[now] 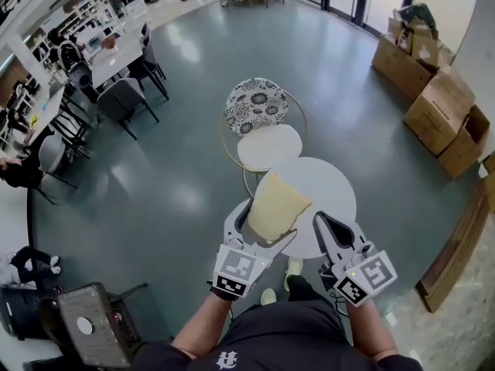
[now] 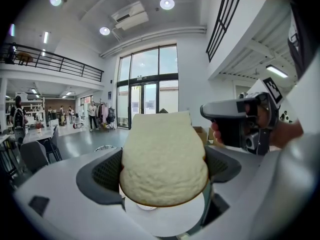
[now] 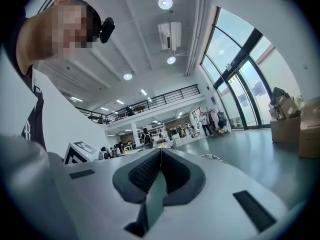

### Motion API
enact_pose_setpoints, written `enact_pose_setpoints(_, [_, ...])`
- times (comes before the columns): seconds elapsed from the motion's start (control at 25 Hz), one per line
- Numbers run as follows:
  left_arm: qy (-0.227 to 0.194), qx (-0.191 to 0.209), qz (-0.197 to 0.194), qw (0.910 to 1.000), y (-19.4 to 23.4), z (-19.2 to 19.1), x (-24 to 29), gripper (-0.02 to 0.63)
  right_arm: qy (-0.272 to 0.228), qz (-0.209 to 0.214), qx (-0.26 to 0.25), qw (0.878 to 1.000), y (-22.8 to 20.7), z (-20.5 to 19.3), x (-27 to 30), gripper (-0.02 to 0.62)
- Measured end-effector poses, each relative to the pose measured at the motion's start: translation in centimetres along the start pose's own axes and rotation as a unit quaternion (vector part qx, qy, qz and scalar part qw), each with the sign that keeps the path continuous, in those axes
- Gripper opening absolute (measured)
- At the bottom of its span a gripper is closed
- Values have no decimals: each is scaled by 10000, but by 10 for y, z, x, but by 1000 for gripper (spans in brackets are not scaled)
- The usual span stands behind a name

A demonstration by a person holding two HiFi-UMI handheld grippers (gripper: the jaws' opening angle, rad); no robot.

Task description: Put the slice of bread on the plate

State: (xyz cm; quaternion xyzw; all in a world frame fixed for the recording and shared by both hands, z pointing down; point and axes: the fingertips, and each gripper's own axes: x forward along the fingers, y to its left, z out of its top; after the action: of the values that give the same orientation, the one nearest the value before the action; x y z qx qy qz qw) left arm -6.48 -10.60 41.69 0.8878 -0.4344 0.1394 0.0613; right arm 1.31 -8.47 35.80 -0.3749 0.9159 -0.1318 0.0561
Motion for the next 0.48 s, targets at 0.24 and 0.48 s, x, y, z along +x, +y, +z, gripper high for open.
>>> enact_pose_setpoints(0.24, [85, -36, 157, 9998, 22, 4, 63, 508, 134, 210, 128, 9996, -64, 7, 35, 6])
enact_pose_setpoints(0.48, [249, -105, 299, 9992, 41, -7, 106, 508, 199, 324, 312, 9988, -109, 5, 58, 6])
